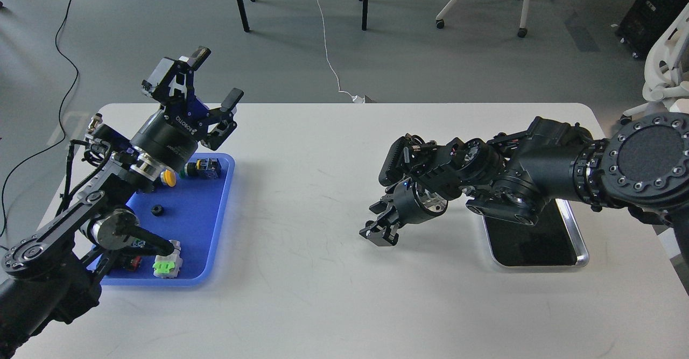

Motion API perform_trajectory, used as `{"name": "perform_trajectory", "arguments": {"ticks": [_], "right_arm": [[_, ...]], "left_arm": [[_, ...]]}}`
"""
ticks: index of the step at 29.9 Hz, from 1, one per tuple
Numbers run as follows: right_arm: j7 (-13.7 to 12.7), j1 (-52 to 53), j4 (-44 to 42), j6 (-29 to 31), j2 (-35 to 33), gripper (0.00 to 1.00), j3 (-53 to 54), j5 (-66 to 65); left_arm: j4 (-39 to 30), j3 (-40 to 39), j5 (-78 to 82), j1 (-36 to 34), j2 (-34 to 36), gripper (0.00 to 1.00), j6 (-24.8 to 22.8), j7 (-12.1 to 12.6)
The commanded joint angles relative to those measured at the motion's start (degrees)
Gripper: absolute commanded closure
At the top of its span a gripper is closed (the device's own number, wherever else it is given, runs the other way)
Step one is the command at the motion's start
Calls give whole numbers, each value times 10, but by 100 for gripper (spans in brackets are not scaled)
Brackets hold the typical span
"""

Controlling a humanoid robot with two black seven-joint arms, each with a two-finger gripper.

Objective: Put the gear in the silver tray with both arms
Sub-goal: 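Lower the right gripper onto the black gear and close it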

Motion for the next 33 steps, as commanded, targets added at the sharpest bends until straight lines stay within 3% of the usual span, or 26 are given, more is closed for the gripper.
{"name": "perform_trajectory", "arguments": {"ticks": [1, 8, 21, 29, 33], "right_arm": [[0, 0, 0, -1, 0, 47, -1, 3], [0, 0, 0, 0, 0, 55, -2, 2], [0, -1, -3, 0, 0, 62, -15, 3], [0, -5, -7, 0, 0, 76, -16, 4], [0, -5, -7, 0, 0, 78, -16, 6]], "left_arm": [[0, -2, 0, 1, 1, 2, 0, 0], [0, -3, 0, 1, 0, 2, 0, 0], [0, -3, 0, 1, 1, 2, 0, 0], [0, -3, 0, 6, 1, 2, -1, -1], [0, -3, 0, 6, 0, 2, -1, -1]]}}
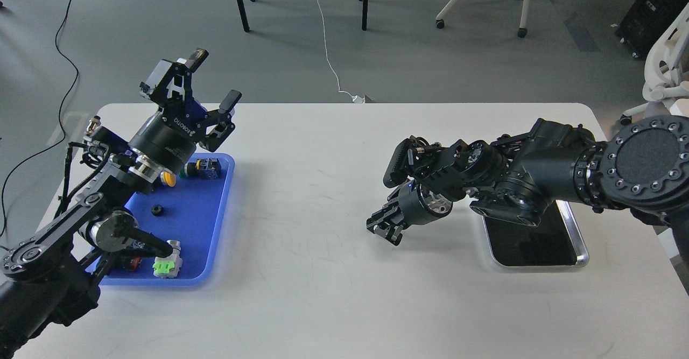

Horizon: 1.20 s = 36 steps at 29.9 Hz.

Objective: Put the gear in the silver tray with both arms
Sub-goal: 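Lower the right gripper onto the black gear and close it, then carry the gear with the right gripper and lower it into the silver tray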

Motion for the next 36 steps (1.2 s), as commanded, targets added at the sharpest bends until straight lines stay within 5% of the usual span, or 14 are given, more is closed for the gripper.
{"name": "perform_trajectory", "arguments": {"ticks": [1, 23, 36], "right_arm": [[0, 0, 0, 0, 0, 79, 0, 2], [0, 54, 22, 0, -7, 85, 17, 10], [0, 67, 97, 0, -321, 84, 14, -58]], "left_arm": [[0, 0, 0, 0, -1, 2, 0, 0], [0, -1, 0, 0, -2, 2, 1, 0], [-3, 2, 2, 0, -3, 2, 0, 1]]}}
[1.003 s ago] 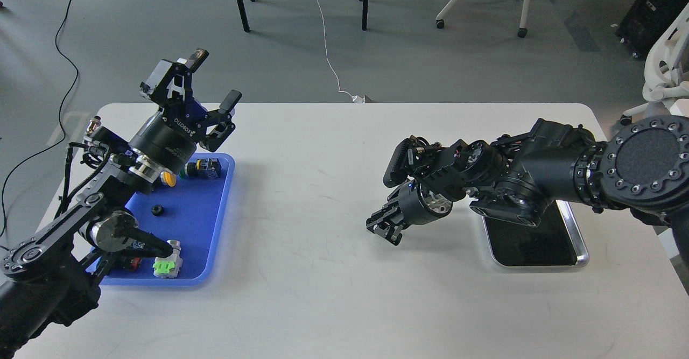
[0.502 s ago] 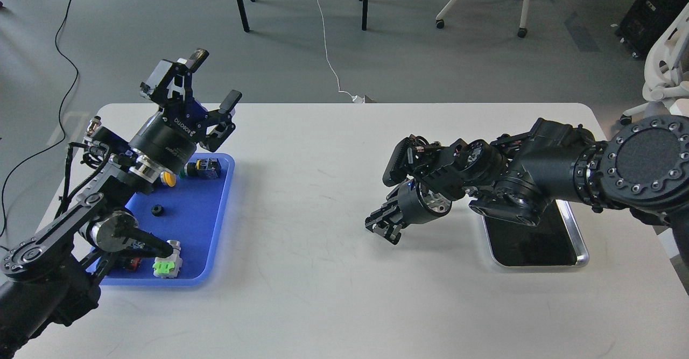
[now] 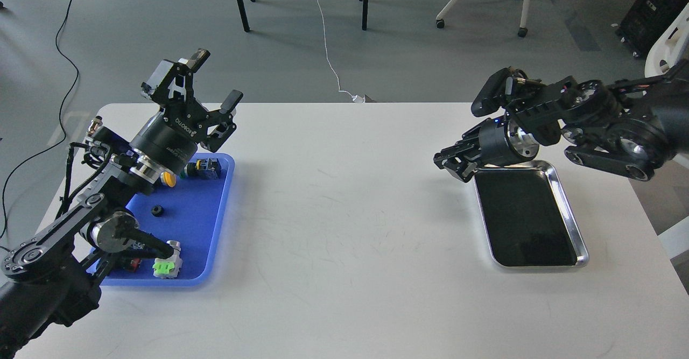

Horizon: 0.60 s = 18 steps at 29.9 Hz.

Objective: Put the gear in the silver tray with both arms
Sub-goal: 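Carry the gear with the right gripper and lower it into the silver tray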

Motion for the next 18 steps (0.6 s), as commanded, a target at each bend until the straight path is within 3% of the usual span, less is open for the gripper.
{"name": "perform_trajectory", "arguments": {"ticks": [1, 7, 18], "right_arm": [[0, -40, 2, 0, -76, 84, -1, -39], [0, -101, -15, -15, -121, 84, 3, -41], [0, -135, -73, -29, -88, 84, 8, -36]], "left_arm": [[-1, 1, 0, -1, -1, 2, 0, 1], [-4, 1, 1, -1, -3, 2, 0, 2], [-6, 2, 2, -2, -2, 2, 0, 2]]}}
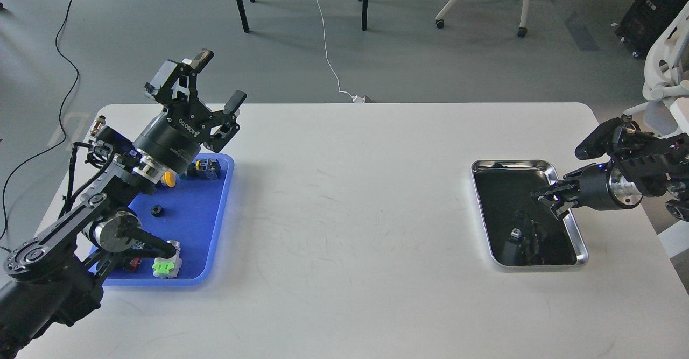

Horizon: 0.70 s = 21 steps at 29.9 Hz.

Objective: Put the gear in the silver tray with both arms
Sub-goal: 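Carry the gear with the right gripper and lower it into the silver tray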

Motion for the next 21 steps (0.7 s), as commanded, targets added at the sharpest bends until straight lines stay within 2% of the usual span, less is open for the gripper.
{"name": "perform_trajectory", "arguments": {"ticks": [1, 12, 13, 14, 18, 21], "right_arm": [[0, -13, -25, 0, 21, 83, 0, 1], [0, -51, -60, -6, 59, 76, 19, 4], [0, -51, -60, -6, 59, 72, 19, 4], [0, -50, -59, -6, 59, 61, 20, 5], [0, -48, -57, -8, 58, 30, 22, 5], [0, -46, -53, -9, 52, 13, 36, 11]], "left_arm": [[0, -1, 1, 0, -1, 2, 0, 0], [0, -2, 2, 0, -8, 2, 0, 0], [0, -1, 2, 0, -8, 2, 0, 0], [0, -1, 2, 0, -8, 2, 0, 0], [0, -2, 2, 0, -8, 2, 0, 0], [0, -2, 2, 0, -6, 2, 0, 0]]}}
